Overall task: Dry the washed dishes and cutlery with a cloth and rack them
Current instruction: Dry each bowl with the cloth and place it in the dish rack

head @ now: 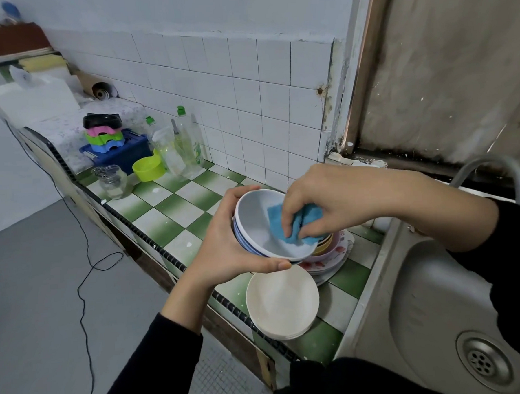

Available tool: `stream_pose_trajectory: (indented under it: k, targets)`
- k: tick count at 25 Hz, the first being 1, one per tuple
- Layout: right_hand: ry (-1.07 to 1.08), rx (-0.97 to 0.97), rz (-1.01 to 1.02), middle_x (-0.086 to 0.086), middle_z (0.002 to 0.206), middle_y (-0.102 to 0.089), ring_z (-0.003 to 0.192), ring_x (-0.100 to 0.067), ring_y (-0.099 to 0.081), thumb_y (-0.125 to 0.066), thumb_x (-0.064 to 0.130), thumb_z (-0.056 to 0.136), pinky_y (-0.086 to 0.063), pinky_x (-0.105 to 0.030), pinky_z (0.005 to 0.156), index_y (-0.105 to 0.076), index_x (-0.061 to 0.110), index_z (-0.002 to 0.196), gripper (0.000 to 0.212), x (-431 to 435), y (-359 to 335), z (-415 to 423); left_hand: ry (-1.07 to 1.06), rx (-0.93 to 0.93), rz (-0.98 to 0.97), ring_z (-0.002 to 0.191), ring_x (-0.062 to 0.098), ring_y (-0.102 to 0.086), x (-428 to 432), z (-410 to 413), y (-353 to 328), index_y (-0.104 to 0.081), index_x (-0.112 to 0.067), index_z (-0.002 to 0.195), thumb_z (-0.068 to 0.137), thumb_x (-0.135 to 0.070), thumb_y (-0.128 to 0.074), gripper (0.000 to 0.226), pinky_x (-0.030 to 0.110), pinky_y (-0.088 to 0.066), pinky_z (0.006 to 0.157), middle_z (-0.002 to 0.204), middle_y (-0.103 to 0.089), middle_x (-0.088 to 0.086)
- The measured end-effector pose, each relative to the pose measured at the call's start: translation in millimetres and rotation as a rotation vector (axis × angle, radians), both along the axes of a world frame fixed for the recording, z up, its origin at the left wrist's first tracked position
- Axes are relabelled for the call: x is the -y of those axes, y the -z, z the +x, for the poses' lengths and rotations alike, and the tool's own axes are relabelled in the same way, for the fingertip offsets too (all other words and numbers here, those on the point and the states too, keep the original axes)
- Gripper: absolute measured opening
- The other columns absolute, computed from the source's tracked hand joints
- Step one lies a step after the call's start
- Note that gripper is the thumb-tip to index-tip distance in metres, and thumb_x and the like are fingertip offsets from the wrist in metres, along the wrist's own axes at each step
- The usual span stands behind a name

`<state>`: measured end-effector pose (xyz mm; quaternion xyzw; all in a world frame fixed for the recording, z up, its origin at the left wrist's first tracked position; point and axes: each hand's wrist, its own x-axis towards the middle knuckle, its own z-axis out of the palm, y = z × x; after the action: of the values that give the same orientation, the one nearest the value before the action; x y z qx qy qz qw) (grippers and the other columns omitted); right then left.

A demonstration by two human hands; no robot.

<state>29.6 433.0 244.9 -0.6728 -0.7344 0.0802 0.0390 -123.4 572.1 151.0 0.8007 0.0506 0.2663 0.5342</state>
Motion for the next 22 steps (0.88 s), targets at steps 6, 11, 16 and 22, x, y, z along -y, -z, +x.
stream_pose_trajectory:
  k: [6, 11, 16, 22]
  targets:
    - [0.200, -0.635, -0.068, 0.008, 0.090, -0.071, 0.077, 0.001, -0.061, -0.078, 0.012, 0.079, -0.047, -0.013, 0.071, -0.074, 0.029, 0.090, 0.021, 6.6, 7.5, -7.0, -0.075, 0.013, 0.013, 0.109, 0.016, -0.059, 3.5, 2.2, 5.0, -0.042, -0.023, 0.126, 0.035, -0.038, -0.092, 0.105, 0.033, -0.051, 0.090, 0.118, -0.057, -0.006]
    - [0.544, -1.500, 0.158, -0.007, 0.085, -0.073, 0.076, -0.017, -0.070, -0.074, 0.005, 0.073, -0.059, -0.029, 0.066, -0.073, 0.015, 0.087, 0.017, -1.9, 29.9, -32.1, -0.096, 0.000, -0.006, 0.110, 0.023, -0.063, 12.4, 5.7, 6.7, -0.034, -0.020, 0.128, 0.038, -0.032, -0.094, 0.109, 0.049, -0.054, 0.090, 0.120, -0.059, -0.001]
    - [0.819, -1.498, 0.645, -0.005, 0.087, -0.074, 0.083, -0.021, -0.071, -0.072, 0.001, 0.082, -0.058, -0.029, 0.065, -0.071, 0.020, 0.083, 0.019, -10.2, 52.5, -51.7, -0.136, 0.013, 0.027, 0.113, 0.007, -0.059, 24.8, 7.9, 7.9, -0.033, -0.022, 0.129, 0.039, -0.030, -0.096, 0.110, 0.024, -0.050, 0.090, 0.120, -0.054, -0.021]
    - [0.560, -1.352, 0.622, 0.001, 0.089, -0.074, 0.085, -0.011, -0.070, -0.071, -0.004, 0.080, -0.055, -0.025, 0.073, -0.072, 0.020, 0.082, 0.024, -1.1, 50.6, -53.6, -0.085, 0.032, 0.015, 0.116, 0.017, -0.059, 21.2, 3.3, 2.5, -0.032, -0.019, 0.134, 0.041, -0.026, -0.093, 0.111, 0.035, -0.050, 0.097, 0.124, -0.055, -0.009]
